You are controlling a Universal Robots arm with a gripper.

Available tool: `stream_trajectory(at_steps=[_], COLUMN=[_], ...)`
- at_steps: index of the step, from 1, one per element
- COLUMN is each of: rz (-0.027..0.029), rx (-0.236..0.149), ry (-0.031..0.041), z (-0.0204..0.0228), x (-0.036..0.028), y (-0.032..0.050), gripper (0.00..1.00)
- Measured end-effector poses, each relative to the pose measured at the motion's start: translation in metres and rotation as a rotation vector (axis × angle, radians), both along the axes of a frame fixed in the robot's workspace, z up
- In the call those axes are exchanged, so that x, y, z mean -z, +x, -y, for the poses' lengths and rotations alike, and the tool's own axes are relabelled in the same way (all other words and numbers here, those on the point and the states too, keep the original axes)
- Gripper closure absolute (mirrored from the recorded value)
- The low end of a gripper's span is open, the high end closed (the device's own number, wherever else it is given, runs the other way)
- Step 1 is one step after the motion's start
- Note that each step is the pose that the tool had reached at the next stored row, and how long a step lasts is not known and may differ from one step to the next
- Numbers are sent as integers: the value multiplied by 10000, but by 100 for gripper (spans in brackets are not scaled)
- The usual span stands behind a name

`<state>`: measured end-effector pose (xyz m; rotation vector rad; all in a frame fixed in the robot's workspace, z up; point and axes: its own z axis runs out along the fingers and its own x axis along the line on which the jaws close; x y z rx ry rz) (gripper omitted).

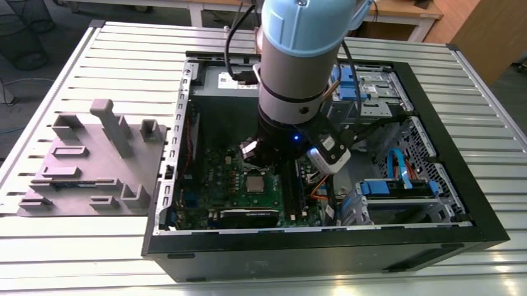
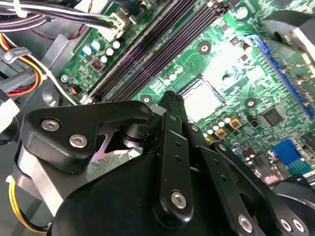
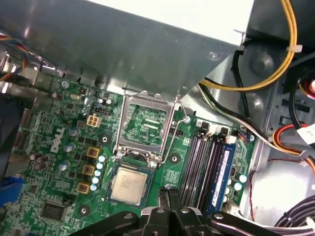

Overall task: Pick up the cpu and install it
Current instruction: 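Close the cpu cover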

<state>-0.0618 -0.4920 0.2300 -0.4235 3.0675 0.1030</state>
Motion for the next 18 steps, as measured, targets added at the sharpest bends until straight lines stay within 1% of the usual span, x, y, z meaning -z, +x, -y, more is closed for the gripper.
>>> stream_trajectory(at_steps=[2,6,10,12,15,18], rz=[0,-1,-1,0,5,13], rx=[-14,-23,-43,-74,-205,-566], ry=[2,2,1,3,4,11], z=[-32,-124,-207,-239,-269,-271], x=[7,31,77,106,146,162], y=[4,17,28,30,30,29], gripper=[89,89,89,89,89,89])
